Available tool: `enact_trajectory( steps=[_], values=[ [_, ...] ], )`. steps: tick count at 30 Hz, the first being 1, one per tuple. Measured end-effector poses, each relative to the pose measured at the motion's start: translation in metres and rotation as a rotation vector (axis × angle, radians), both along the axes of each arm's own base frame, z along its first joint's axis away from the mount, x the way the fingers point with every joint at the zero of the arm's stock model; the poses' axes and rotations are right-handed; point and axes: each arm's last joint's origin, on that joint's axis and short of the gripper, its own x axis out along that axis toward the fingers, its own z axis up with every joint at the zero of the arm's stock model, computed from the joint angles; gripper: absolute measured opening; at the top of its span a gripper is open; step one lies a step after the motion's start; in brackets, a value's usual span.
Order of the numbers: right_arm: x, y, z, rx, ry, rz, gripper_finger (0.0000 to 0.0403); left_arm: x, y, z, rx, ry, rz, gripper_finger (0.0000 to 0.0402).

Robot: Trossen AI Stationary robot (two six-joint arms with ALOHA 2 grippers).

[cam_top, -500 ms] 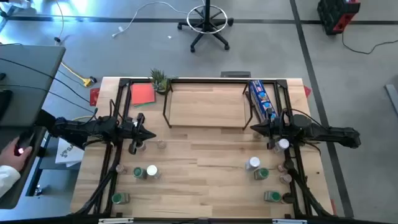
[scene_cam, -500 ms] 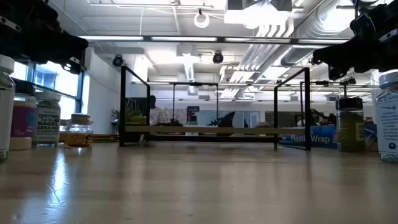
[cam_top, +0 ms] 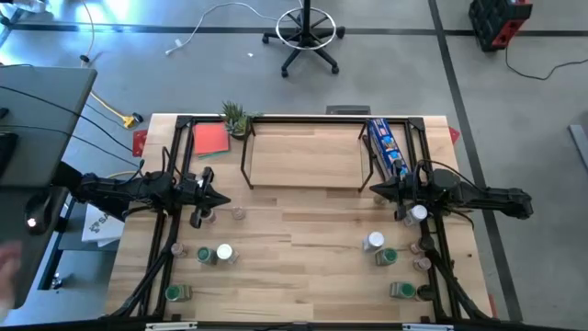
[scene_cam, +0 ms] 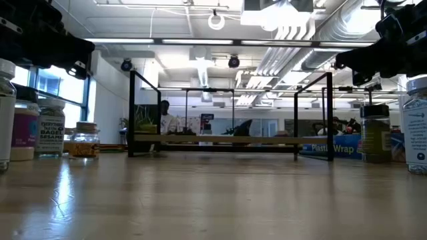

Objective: Shelf spices

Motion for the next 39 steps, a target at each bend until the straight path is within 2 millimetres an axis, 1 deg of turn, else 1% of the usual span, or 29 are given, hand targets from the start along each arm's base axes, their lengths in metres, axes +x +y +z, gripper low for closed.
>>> enact_trajectory(
  steps=[20, 21, 23, 24, 25, 27, 29, 32, 33, 35, 37, 39],
  values=[
    [0.000, 0.000, 0.000, 0.000, 0.000, 0.000, 0.0000, 0.000, 0.000, 0.000, 0.000, 0.000, 0.000, 0.0001],
    [0.000, -0.001, 0.000, 0.012, -0.001, -0.018, 0.0000, 0.000, 0.000, 0.000, 0.000, 0.000, 0.000, 0.0001],
    [0.000, -0.004, 0.001, 0.051, -0.014, -0.124, 0.0000, 0.000, 0.000, 0.000, 0.000, 0.000, 0.000, 0.0001],
    [0.000, -0.005, 0.004, 0.087, -0.048, -0.159, 0.0000, 0.000, 0.000, 0.000, 0.000, 0.000, 0.000, 0.0001],
    [-0.001, -0.005, 0.010, 0.125, -0.111, -0.158, 0.0000, 0.000, 0.000, 0.000, 0.000, 0.000, 0.000, 0.0001],
    [-0.003, -0.005, 0.025, 0.114, -0.274, -0.127, 0.0000, 0.000, 0.000, 0.000, 0.000, 0.000, 0.000, 0.0001],
    [-0.008, -0.002, 0.044, 0.029, -0.439, -0.074, 0.0000, 0.000, 0.000, 0.000, 0.000, 0.000, 0.000, 0.0001],
    [-0.016, 0.000, 0.082, -0.107, -0.569, -0.107, 0.0000, 0.000, 0.000, 0.000, 0.000, 0.000, 0.000, 0.0001],
    [-0.018, 0.000, 0.096, -0.140, -0.588, -0.124, 0.0000, 0.000, 0.000, 0.000, 0.000, 0.000, 0.000, 0.0001],
    [-0.019, -0.002, 0.124, -0.156, -0.568, -0.181, 0.0000, 0.000, 0.000, 0.000, 0.000, 0.000, 0.000, 0.0001],
    [-0.015, -0.004, 0.148, -0.136, -0.483, -0.236, 0.0000, 0.000, 0.000, 0.000, 0.001, 0.000, 0.001, 0.0001],
    [-0.011, -0.005, 0.171, -0.117, -0.374, -0.277, 0.0000, 0.000, 0.001, 0.001, 0.032, -0.009, 0.038, 0.0001]
  ],
)
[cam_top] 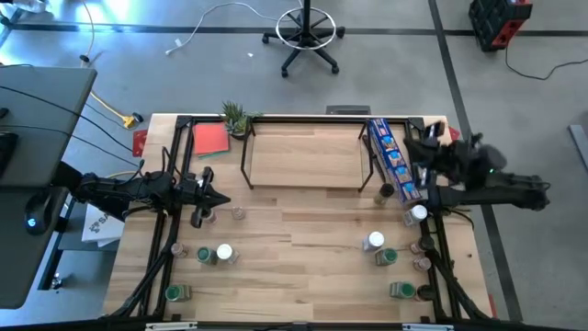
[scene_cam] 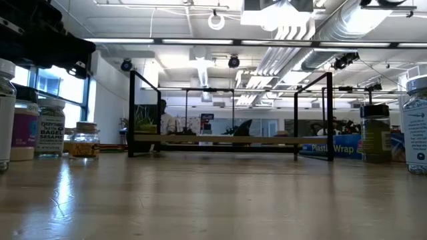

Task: Shelf spices
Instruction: Put the black seasoning bottle on the shelf

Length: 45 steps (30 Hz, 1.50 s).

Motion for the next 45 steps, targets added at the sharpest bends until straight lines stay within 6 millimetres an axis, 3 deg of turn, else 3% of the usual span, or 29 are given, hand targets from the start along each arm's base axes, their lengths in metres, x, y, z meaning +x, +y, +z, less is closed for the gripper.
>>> enact_trajectory(
  steps=[6, 12, 15, 18, 23, 28, 33, 36, 45],
  values=[
    [0.018, -0.001, 0.052, 0.018, 0.237, -0.018, 0.0000, 0.000, 0.004, 0.002, 0.065, -0.020, 0.152, 0.0001],
    [0.042, -0.002, 0.091, 0.033, 0.201, 0.008, 0.0000, 0.000, 0.004, 0.002, 0.066, -0.021, 0.149, 0.0001],
    [0.052, -0.004, 0.109, 0.167, 0.158, 0.021, 0.0000, 0.000, 0.006, 0.002, 0.064, -0.020, 0.198, 0.0001],
    [0.050, -0.009, 0.115, 0.371, 0.284, -0.008, 0.0000, 0.000, 0.007, 0.003, 0.062, -0.025, 0.230, 0.0001],
    [0.031, -0.011, 0.084, 0.816, 0.716, -0.174, 0.0000, 0.000, 0.007, 0.003, 0.061, -0.025, 0.254, 0.0001],
    [0.021, -0.002, 0.048, 0.996, 1.072, -0.171, 0.0000, 0.000, 0.007, 0.003, 0.061, -0.026, 0.254, 0.0001],
    [0.033, 0.001, 0.011, 0.923, 1.283, -0.104, 0.0006, 0.000, 0.007, 0.003, 0.061, -0.026, 0.254, 0.0001],
    [0.042, 0.001, -0.010, 0.847, 1.422, -0.039, 0.0035, 0.000, 0.007, 0.003, 0.061, -0.025, 0.254, 0.0001],
    [0.067, -0.001, -0.058, 0.606, 1.740, 0.071, 0.0217, 0.000, 0.007, 0.003, 0.061, -0.025, 0.253, 0.0001]
  ],
)
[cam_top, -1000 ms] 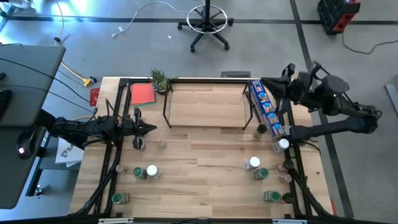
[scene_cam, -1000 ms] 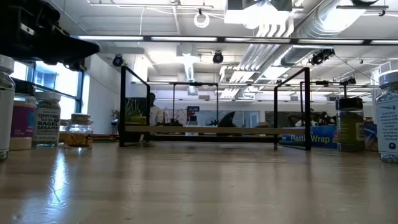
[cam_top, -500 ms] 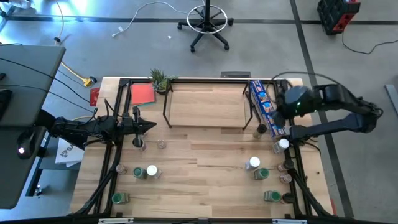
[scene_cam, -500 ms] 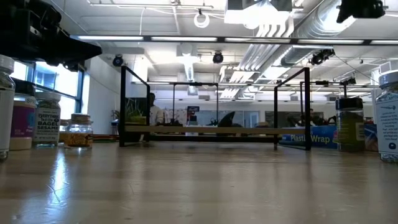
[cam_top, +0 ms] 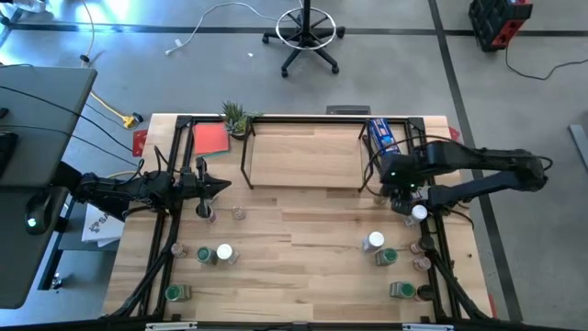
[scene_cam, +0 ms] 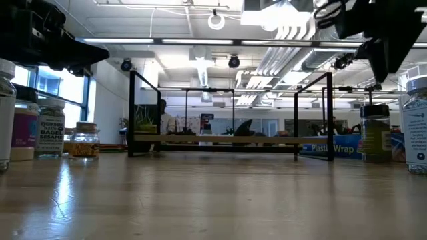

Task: Shelf spices
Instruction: Put the black seasoning bottle on the shelf

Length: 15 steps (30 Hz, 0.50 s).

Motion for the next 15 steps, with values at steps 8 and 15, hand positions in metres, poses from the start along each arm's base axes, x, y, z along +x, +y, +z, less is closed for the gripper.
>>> enact_trajectory(
  steps=[8, 15],
  values=[
    [0.010, -0.017, -0.027, -0.059, 0.061, 0.016, 0.0281, 0.000, 0.000, 0.000, 0.000, 0.000, -0.002, 0.0001],
    [0.009, -0.031, -0.044, -0.057, 0.051, 0.047, 0.0282, 0.000, 0.000, 0.000, -0.001, 0.000, -0.002, 0.0001]
  ],
)
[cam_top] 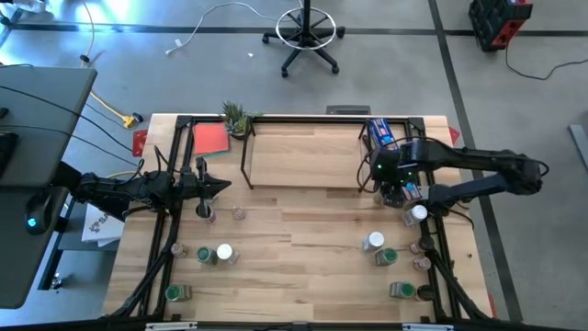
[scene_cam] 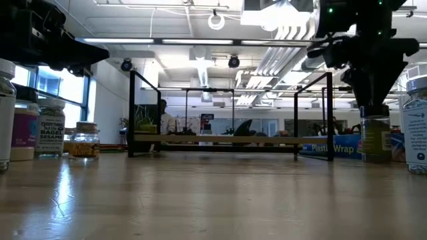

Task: Shelf spices
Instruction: Put the black seasoning bottle on the shelf

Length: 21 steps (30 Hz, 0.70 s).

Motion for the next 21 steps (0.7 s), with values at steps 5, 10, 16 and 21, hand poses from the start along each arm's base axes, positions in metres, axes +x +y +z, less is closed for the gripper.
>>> enact_trajectory(
  steps=[5, 10, 16, 21],
  values=[
    [-0.007, 0.000, -0.015, 0.077, 0.032, 0.052, 0.0282, 0.000, 0.000, 0.000, -0.001, -0.001, 0.000, 0.0001],
    [-0.004, -0.001, -0.020, 0.061, -0.007, 0.044, 0.0277, 0.000, 0.000, 0.000, -0.002, -0.001, -0.001, 0.0001],
    [-0.001, -0.002, -0.020, 0.046, -0.033, 0.088, 0.0234, 0.000, 0.000, 0.000, -0.028, -0.006, -0.002, 0.0001],
    [-0.003, -0.001, -0.020, 0.051, -0.015, 0.099, 0.0192, 0.000, 0.000, 0.000, -0.028, -0.006, -0.002, 0.0001]
  ],
)
